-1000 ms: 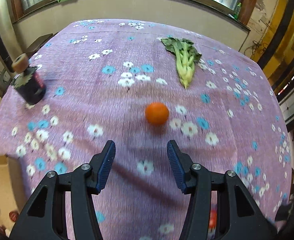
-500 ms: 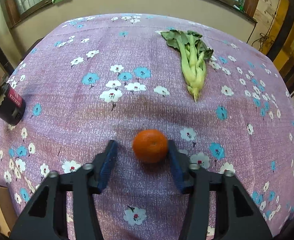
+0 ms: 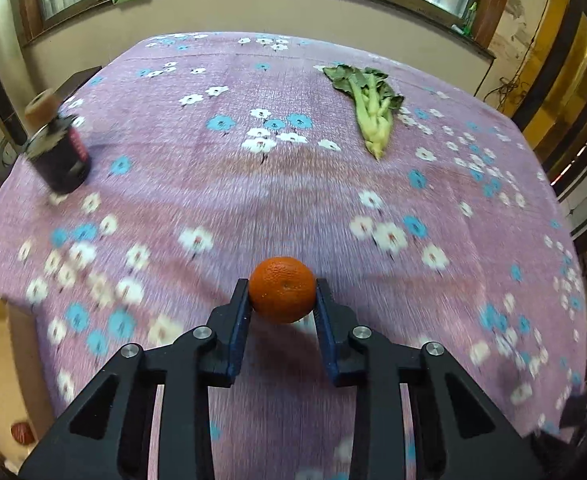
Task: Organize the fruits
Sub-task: 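Grasp the tangerine with the left gripper while the right gripper grasps the tomato, then carry the held tangerine and red tomato over the tray and lower them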
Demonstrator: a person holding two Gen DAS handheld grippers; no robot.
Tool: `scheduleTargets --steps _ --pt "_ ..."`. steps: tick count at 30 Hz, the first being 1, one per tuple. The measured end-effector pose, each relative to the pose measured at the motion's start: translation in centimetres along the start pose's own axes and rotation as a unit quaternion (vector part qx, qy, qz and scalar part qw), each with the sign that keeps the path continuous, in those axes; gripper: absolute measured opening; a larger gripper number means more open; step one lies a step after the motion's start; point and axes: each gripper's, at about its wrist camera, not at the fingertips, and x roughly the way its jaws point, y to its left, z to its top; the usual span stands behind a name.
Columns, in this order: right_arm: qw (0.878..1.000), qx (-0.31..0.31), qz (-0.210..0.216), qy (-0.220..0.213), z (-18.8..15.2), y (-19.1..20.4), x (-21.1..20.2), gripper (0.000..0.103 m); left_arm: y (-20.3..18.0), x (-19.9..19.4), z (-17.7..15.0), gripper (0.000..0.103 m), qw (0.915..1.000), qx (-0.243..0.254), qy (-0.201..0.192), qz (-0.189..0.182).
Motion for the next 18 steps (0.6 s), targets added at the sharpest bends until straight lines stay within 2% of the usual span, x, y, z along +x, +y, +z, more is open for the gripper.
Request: scheduleTargets --steps 8,18 --pt "1.0 0.001 0.012 -0.001 -1.1 1.4 -1.1 0.03 1.1 -5.2 -4.7 0.028 0.9997 -0.002 -0.023 0.003" --pt "1.0 -0.008 0.024 -0.009 -1.8 3.8 -2.3 0.03 3.0 -8.8 -8.8 0.028 0.9991 -0.009 -0.039 0.009"
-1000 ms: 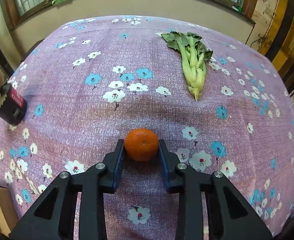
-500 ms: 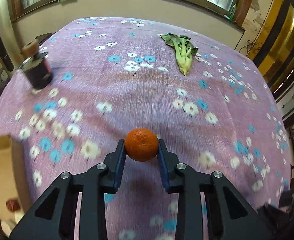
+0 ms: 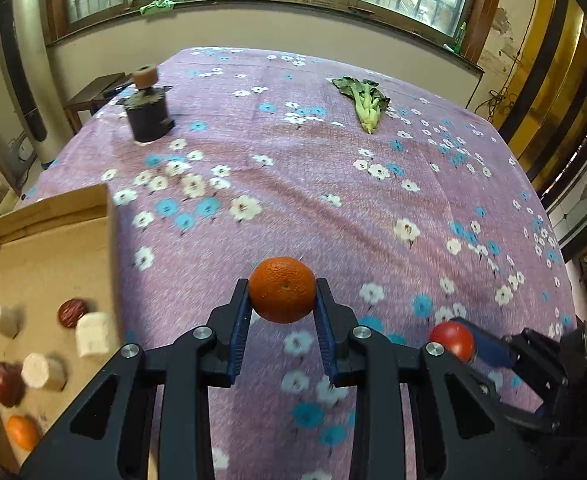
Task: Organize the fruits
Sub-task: 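Carry the held tangerine and red tomato over the tray and lower them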
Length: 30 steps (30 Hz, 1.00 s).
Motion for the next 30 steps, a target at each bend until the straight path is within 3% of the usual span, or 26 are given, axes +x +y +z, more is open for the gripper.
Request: scheduleTargets --steps 30 --pt "0.996 -0.079 0.043 -0.019 -0.5 10.6 -1.8 0.03 8.7 -8.6 -6.6 0.028 0.9944 -0.044 -0.066 0.07"
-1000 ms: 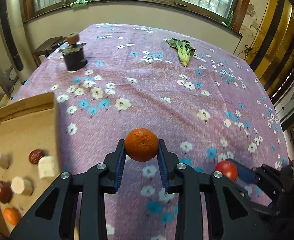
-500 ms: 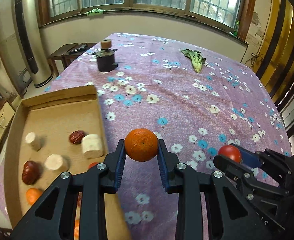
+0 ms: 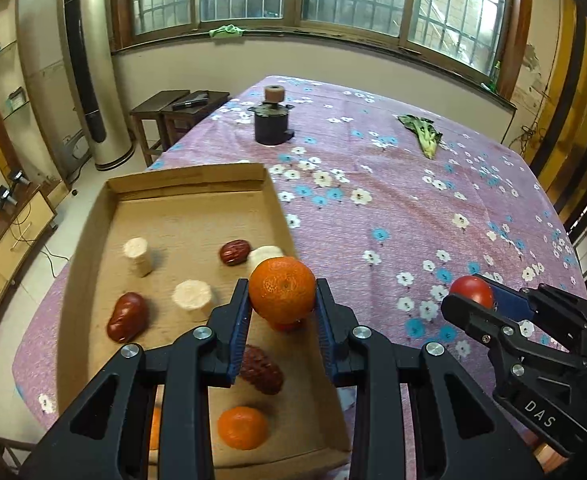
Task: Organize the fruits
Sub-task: 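Carry the held tangerine and red tomato over the tray and lower them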
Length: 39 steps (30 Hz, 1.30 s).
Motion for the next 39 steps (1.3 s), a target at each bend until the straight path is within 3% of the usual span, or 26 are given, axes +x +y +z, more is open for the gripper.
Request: scheduleTargets --steps 22,39 --pt "0.999 -0.041 0.029 0.001 1.1 5.5 1.2 0.03 5.0 -1.4 -1.4 0.028 0.9993 -0.03 -0.008 0.023" --pt "0.997 -0.052 0.047 0.012 1.8 7.7 3.5 0.03 11.2 -1.8 -2.9 0.028 0.9967 -0.071 0.003 0.039"
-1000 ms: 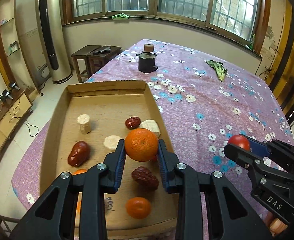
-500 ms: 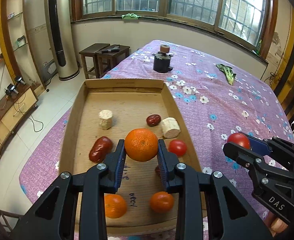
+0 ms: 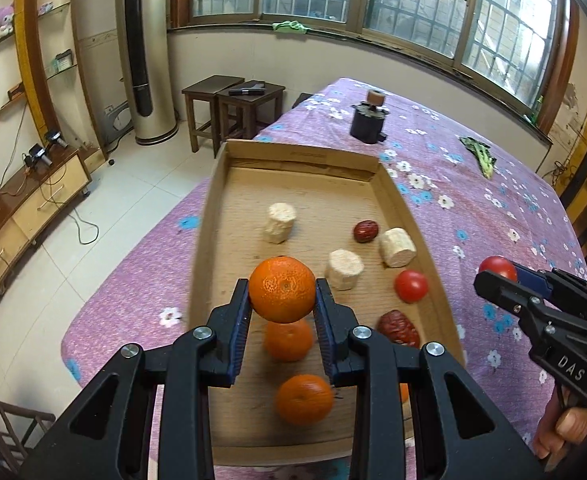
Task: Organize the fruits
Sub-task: 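Carry the held tangerine and red tomato over the tray and lower them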
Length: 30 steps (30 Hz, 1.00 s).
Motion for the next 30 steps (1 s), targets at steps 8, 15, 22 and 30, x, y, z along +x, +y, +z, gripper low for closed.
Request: scheduleTargets --steps 8,15,22,30 --pt "1.0 -0.005 0.018 0.01 0.4 1.0 1.7 0.03 1.6 0.3 -0.8 0.028 0.9999 -0.007 0.012 0.002" --pt "0.999 -0.023 0.032 0.021 0.5 2.7 3.4 0.03 1.5 0.3 -2.4 0.028 0.9994 0.001 0.034 -0.009" --pt "0.998 -0.034 0.04 0.04 0.5 3.9 5.8 0.03 1.6 1.0 -2.8 0.028 0.999 0.003 0.043 -0.009" --pt "0.997 -0.039 0.038 0.056 0.5 4.4 7.6 0.03 1.5 2.1 -3.3 0.028 0.9984 0.007 0.056 -0.007"
